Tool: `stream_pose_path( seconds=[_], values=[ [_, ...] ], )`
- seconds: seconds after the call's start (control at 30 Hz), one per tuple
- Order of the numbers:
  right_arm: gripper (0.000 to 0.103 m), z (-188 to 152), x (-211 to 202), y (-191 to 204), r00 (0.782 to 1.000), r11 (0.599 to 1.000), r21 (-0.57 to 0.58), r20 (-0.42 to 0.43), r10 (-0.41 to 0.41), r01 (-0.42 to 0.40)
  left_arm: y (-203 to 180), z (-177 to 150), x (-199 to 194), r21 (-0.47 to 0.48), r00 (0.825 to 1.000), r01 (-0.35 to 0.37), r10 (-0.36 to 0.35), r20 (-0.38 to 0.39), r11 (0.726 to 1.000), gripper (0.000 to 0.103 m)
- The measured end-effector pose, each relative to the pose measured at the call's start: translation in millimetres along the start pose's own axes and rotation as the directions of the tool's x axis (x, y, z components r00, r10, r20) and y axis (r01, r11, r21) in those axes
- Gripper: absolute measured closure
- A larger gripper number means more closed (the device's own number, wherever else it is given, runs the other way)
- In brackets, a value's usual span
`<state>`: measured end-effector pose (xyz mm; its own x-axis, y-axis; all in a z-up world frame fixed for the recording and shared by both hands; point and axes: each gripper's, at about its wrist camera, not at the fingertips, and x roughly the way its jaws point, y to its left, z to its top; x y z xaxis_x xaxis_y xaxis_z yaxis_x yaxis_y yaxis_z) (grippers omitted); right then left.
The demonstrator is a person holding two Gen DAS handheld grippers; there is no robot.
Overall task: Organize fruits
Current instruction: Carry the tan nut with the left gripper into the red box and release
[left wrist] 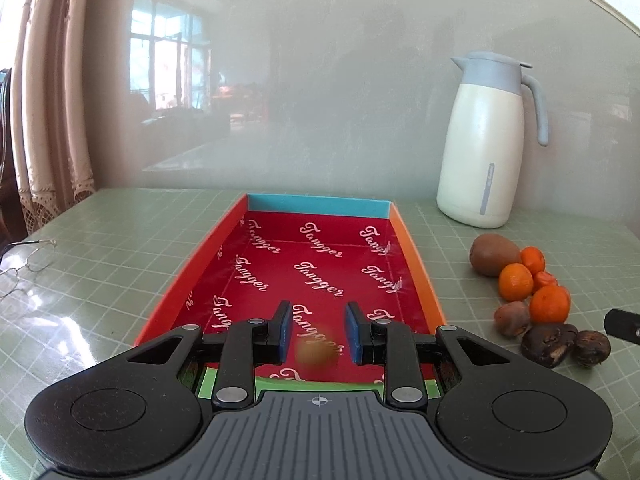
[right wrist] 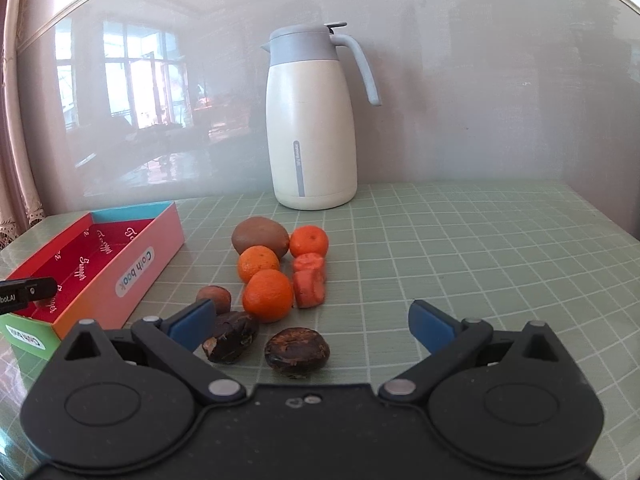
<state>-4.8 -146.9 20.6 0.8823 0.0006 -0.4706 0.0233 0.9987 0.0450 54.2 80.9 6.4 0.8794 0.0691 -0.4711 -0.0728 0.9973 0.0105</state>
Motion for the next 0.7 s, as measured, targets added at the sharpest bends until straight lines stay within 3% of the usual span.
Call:
stream_pose_path(
  seconds=[0.03, 0.1, 0.13, 0.17, 0.7],
  values=[
    [0.000, 0, 0, -1, 1.000, 1.000, 0.000, -0.001, -0.002, 0.002, -1, -1, 0, 0.003, 1.000, 0.000, 0.000, -0.002, 1.000, 0.073],
    [0.000, 0, 0, -1, 1.000, 1.000, -0.002, -0.002, -0.003, 0.003, -1, -1, -1, 0.002, 1.000, -0.001, 0.001, 0.001, 1.000, 0.055],
    [0.000, -1, -1, -2, 1.000, 1.000, -0.003, -0.002, -0.005, 0.005, -1, -1, -3, -0.001, 1.000, -0.008, 0.008, 0.011, 1.000, 0.038],
    [0.000, -1, -1, -3, 1.000, 1.000, -0.005, -0.001, -0.006, 0.006, -1, -1, -5, -0.002, 1.000, -0.014, 0.014, 0.025, 1.000, 0.030],
    [0.000, -4, -2, -5, 1.000, 0.998, -0.059, -0.019, -0.013, 0.012, 5, -4, -32, -0.018, 0.998, -0.034, 0.034, 0.059, 0.999, 0.017]
  ],
)
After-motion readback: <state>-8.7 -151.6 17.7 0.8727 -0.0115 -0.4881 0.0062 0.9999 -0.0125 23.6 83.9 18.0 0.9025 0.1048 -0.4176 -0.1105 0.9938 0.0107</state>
